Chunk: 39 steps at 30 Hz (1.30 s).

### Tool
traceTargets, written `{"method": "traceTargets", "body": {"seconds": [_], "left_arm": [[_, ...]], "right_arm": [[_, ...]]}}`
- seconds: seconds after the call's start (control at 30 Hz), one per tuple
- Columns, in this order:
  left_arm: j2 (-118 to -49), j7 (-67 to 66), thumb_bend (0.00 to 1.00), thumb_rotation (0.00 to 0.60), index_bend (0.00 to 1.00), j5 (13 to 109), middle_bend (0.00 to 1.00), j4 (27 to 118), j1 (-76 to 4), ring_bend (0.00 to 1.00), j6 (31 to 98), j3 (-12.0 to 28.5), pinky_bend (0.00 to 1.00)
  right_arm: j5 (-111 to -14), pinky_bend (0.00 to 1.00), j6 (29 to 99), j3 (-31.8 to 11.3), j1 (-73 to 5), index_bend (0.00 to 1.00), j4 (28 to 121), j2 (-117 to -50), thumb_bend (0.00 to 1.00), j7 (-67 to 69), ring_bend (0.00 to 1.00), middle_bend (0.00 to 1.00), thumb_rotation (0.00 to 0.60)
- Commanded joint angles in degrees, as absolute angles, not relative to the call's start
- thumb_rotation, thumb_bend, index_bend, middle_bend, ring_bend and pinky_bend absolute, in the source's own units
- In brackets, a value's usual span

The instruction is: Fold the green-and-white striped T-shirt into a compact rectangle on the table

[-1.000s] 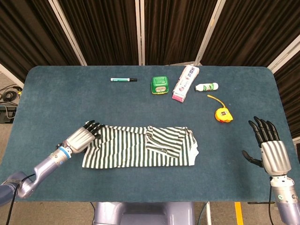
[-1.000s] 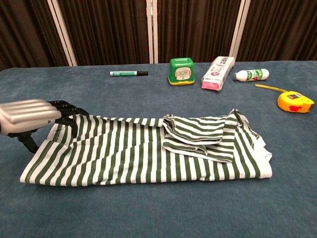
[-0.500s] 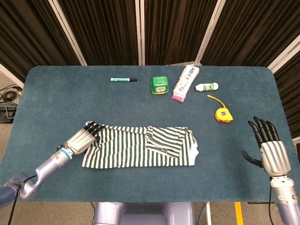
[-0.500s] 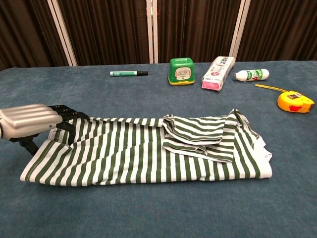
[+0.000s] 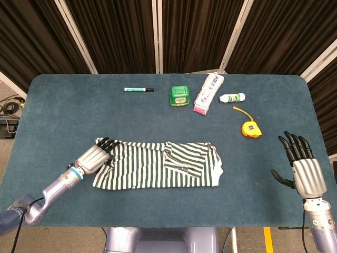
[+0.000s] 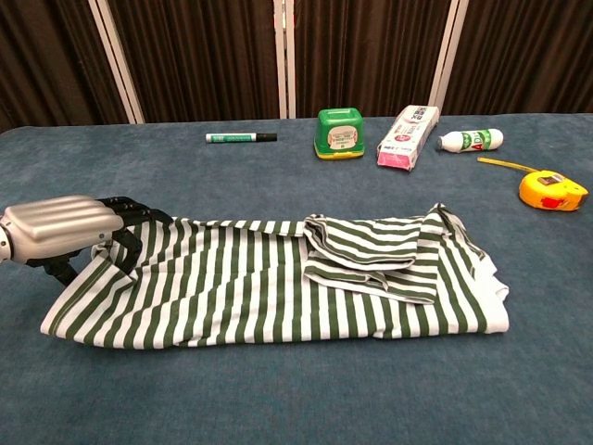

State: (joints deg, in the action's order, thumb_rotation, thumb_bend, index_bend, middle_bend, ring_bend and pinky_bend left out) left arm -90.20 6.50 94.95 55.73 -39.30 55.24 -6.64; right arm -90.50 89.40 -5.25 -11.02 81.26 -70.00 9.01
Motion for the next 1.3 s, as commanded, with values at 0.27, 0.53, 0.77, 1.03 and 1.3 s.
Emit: {"method": "traceTargets", "body": {"seconds": [0.27, 0.53, 0.77, 1.03, 1.3], "left_arm": [[-88.5, 6.2, 0.45, 0.600, 0.81, 95.7, 0.00, 56.1, -39.1, 0.00, 56.3, -7.4, 0.00], [-85.0, 7.9, 0.46, 0.600, 0.83, 95.5, 0.00, 55.6, -37.4, 0.00, 58.0, -8.4, 0.00], [-83.1, 12.1, 0.46, 0.600, 0.83, 93.1, 0.00, 49.4, -32.9, 0.00, 59.3, -9.5, 0.00], [-85.1, 18.3, 0.46, 0.600, 0.83, 89.7, 0.00, 37.1, -28.7, 0.00, 58.0, -8.8, 0.00], [-87.8, 26.6, 0.46, 0.600, 0.83, 88.3, 0.00, 28.3, -27.3, 0.00, 58.2, -6.9, 0.00]], "right_arm": [[-90.8, 0.00, 89.3, -5.3, -11.0, 0.04, 81.1, -70.1, 0.12, 9.0, 0.00, 0.00, 0.600], [-90.3, 0.00, 88.7, -5.5, -11.0, 0.04, 80.7, -70.5, 0.12, 8.5, 0.00, 0.00, 0.600], [-90.6, 0.00, 88.7, -5.5, -11.0, 0.04, 80.6, -70.7, 0.12, 8.4, 0.00, 0.00, 0.600], [-91.0, 0.00, 88.9, -5.4, -10.9, 0.04, 80.8, -70.7, 0.12, 8.2, 0.00, 0.00, 0.600], [-91.3, 0.00, 88.9, -5.3, -11.0, 0.05, 81.0, -70.7, 0.12, 7.7, 0.00, 0.00, 0.600]]}}
